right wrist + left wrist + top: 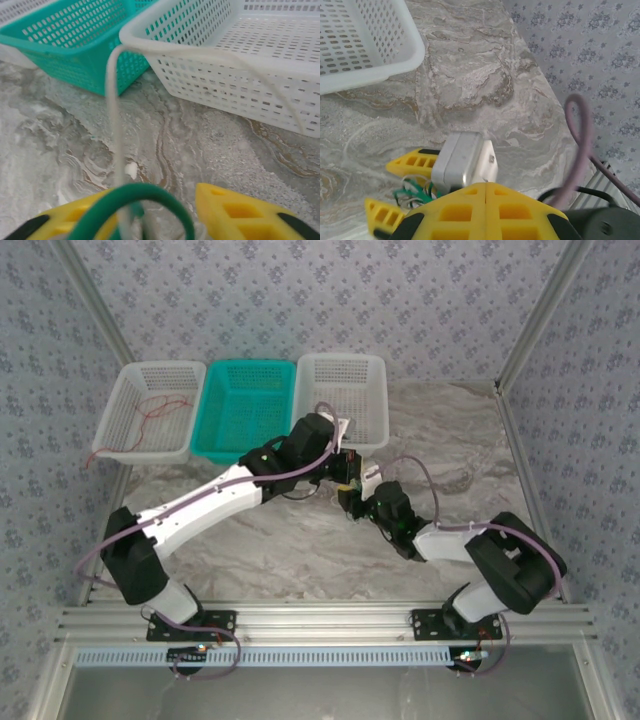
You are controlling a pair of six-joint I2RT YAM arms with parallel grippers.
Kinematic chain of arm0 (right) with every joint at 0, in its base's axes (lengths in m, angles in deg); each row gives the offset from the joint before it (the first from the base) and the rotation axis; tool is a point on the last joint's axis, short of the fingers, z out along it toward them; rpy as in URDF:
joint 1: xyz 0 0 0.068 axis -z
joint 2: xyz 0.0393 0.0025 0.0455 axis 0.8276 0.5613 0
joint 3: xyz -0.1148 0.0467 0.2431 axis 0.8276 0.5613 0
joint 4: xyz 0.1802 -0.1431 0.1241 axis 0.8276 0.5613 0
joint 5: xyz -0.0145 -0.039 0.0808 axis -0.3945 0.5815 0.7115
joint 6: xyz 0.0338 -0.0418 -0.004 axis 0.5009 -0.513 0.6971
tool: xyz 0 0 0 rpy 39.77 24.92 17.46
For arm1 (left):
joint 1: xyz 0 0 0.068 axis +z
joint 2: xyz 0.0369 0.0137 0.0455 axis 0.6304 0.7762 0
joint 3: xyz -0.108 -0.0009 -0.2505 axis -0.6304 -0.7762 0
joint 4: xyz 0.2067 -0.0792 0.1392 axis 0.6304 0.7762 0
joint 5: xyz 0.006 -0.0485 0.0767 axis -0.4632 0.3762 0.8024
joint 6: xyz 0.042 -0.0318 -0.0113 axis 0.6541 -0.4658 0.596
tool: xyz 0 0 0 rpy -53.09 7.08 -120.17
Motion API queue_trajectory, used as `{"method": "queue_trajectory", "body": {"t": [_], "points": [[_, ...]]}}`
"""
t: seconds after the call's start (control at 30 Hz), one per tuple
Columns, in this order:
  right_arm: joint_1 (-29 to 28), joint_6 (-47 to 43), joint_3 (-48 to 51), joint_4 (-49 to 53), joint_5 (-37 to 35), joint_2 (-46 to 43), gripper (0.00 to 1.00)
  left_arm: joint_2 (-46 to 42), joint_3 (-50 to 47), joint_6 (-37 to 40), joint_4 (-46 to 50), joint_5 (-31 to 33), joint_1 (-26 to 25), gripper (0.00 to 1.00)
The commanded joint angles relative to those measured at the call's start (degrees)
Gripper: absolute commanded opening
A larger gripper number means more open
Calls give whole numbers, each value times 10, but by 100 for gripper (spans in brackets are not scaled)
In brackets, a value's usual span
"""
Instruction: Untangle the cables
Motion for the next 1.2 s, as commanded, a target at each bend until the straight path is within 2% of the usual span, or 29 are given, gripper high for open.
{"method": "queue_trajectory", "body": {"t": [0.0,0.07,0.3,0.67,0.8,0.9,1.03,1.17], "points": [[-4,18,19,-23,-33,9,35,-55,11,10,18,19,-1,0],[-5,15,23,-9,-31,8,32,-71,12,20,29,39,-1,0],[-2,19,42,26,-33,-3,35,-130,27,50,83,94,28,0],[7,22,48,63,-53,-11,33,-250,46,97,139,155,107,0],[14,32,54,66,-58,-16,33,-288,51,122,187,214,131,0],[15,31,54,70,-55,-25,33,-336,45,125,212,237,174,0],[16,26,43,90,-41,-43,31,-383,8,125,194,227,199,0],[16,21,24,119,-31,-78,24,-367,-59,104,194,161,200,0]]}}
